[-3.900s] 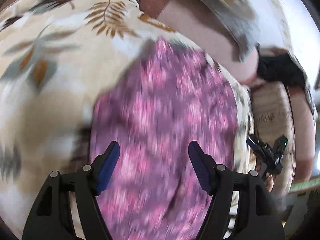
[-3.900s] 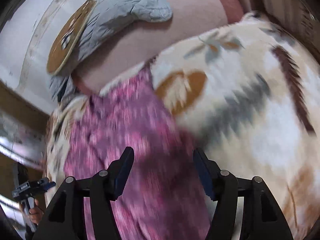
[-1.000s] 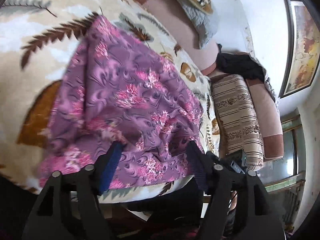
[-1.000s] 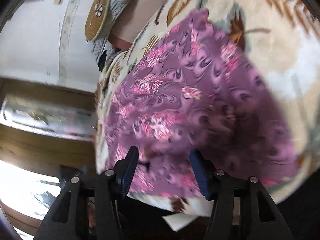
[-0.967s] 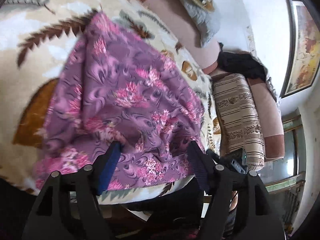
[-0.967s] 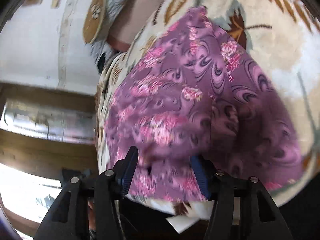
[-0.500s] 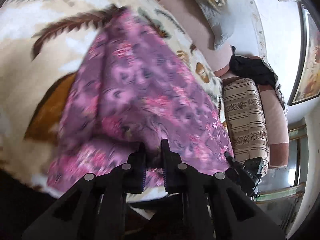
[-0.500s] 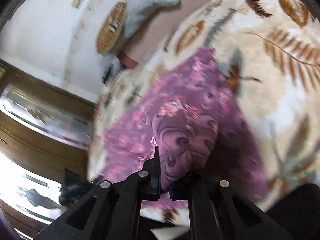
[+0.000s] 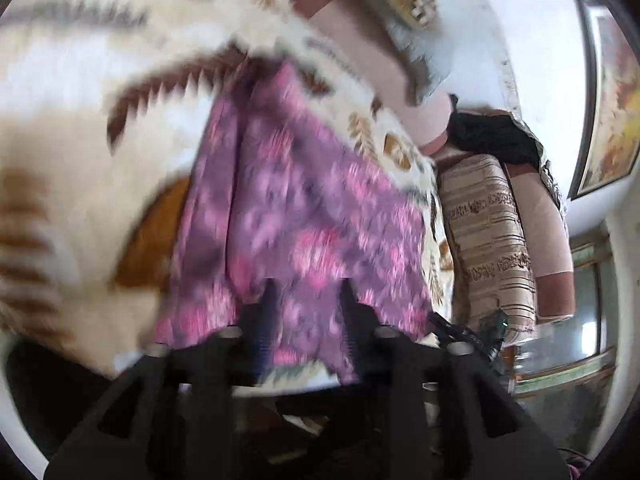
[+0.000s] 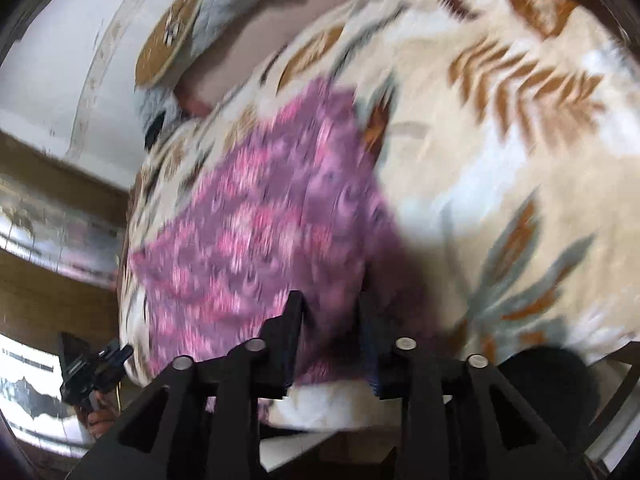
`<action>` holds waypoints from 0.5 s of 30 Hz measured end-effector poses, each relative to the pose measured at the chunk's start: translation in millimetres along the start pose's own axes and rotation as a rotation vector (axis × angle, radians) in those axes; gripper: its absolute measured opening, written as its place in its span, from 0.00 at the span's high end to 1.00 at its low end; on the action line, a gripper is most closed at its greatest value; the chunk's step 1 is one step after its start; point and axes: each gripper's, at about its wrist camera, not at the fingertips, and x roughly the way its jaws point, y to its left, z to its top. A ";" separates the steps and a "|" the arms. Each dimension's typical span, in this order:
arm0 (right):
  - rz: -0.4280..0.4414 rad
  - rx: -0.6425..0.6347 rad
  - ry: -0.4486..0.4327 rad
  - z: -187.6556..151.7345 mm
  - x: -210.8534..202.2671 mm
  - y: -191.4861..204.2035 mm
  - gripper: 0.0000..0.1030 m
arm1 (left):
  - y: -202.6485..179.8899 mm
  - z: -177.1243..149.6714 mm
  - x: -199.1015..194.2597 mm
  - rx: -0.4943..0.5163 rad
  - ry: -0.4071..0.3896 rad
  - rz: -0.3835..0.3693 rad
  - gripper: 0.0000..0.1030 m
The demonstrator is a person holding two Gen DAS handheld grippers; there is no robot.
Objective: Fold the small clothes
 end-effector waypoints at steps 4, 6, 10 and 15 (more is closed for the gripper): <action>-0.005 -0.007 -0.076 34.9 -0.9 7.0 0.66 | -8.9 42.7 7.1 0.062 -0.034 0.076 0.47; 0.013 -0.024 -0.081 58.3 10.6 13.9 0.57 | -11.6 68.9 21.7 0.065 -0.016 0.100 0.46; -0.012 -0.010 -0.092 101.6 41.4 22.8 0.56 | -13.8 113.8 41.5 0.041 -0.014 0.135 0.45; -0.081 0.019 -0.060 136.0 85.7 27.4 0.56 | -7.7 141.7 67.0 0.019 0.048 0.157 0.39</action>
